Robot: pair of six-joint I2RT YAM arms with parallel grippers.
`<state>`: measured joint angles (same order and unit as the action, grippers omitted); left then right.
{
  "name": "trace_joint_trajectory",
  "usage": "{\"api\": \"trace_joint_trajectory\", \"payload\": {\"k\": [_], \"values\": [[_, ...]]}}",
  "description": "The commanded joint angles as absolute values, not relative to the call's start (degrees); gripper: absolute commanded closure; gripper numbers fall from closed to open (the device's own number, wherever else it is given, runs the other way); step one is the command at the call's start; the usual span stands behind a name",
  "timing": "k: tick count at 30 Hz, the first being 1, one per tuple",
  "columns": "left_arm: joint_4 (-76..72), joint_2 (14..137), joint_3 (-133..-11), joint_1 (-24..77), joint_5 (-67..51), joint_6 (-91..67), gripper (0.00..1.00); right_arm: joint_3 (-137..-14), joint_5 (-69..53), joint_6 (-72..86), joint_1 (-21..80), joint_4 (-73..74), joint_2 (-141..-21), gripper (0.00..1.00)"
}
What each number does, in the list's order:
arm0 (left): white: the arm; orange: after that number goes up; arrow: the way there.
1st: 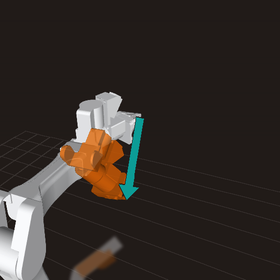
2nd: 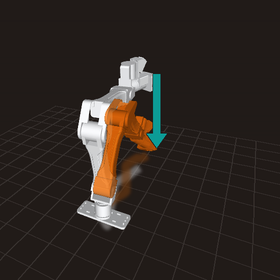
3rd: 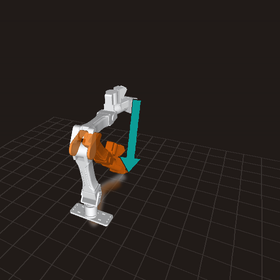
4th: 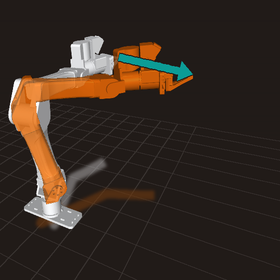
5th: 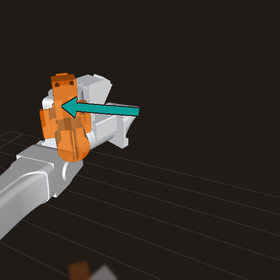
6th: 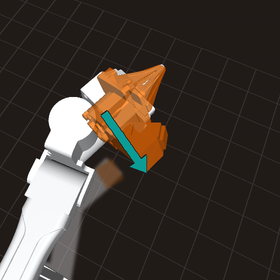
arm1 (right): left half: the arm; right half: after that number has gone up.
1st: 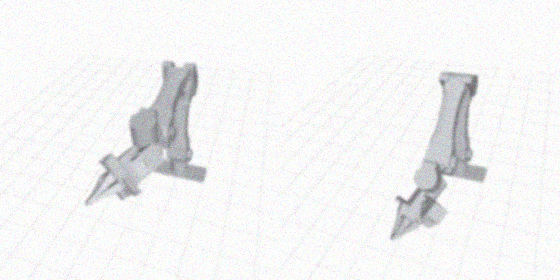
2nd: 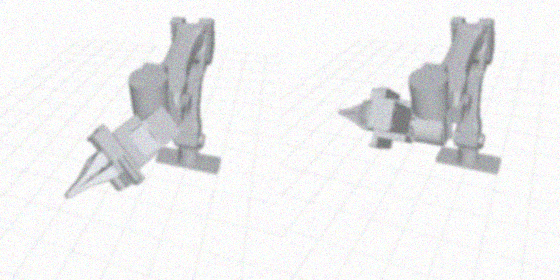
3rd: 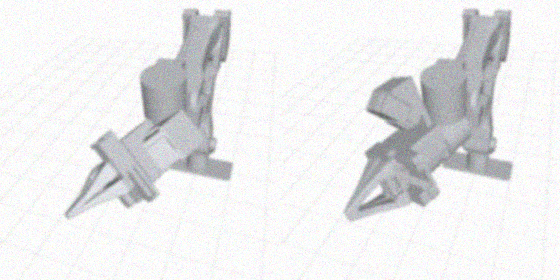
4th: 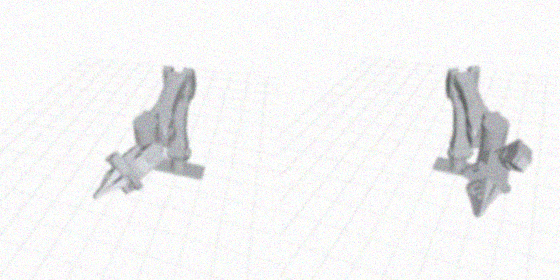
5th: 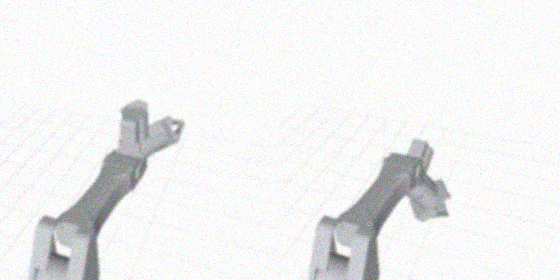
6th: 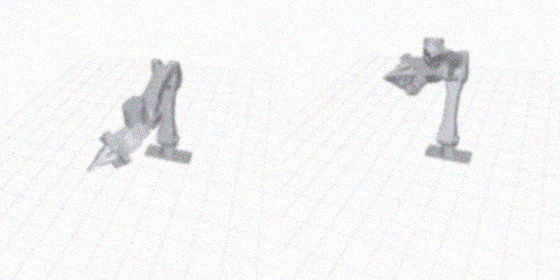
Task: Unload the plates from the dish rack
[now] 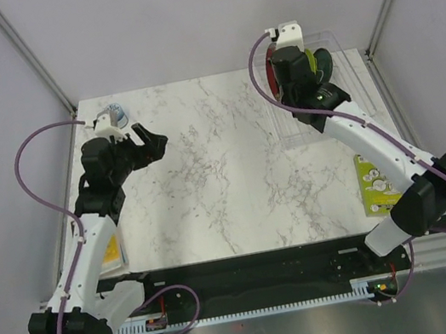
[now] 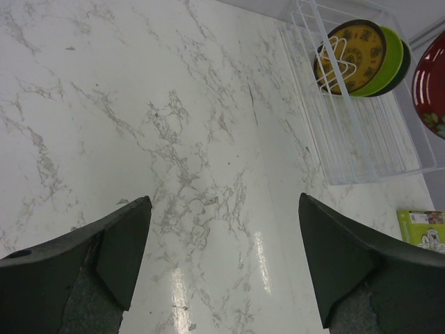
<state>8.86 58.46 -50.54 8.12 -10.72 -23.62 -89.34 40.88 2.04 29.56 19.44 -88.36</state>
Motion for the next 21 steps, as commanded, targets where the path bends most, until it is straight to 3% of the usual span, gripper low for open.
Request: {"api": "trace_joint_trajectory", "payload": {"k": [1, 12, 21], "values": [[4.85, 59.15, -48.00, 8.17, -15.46, -28.72, 0.08, -83.86, 23.05, 13.53, 29.71, 21.36, -81.75, 0.99], [-9.57, 63.36, -41.14, 8.26, -21.79, -36.73, 0.10, -70.59, 7.57, 25.38, 29.88, 15.30, -75.41, 0.99], [-22.05, 67.76, -36.48, 8.26, -27.51, -42.18, 0.12, -60.65, -9.04, 40.60, 29.88, -4.20, -77.43, 1.00]]}}
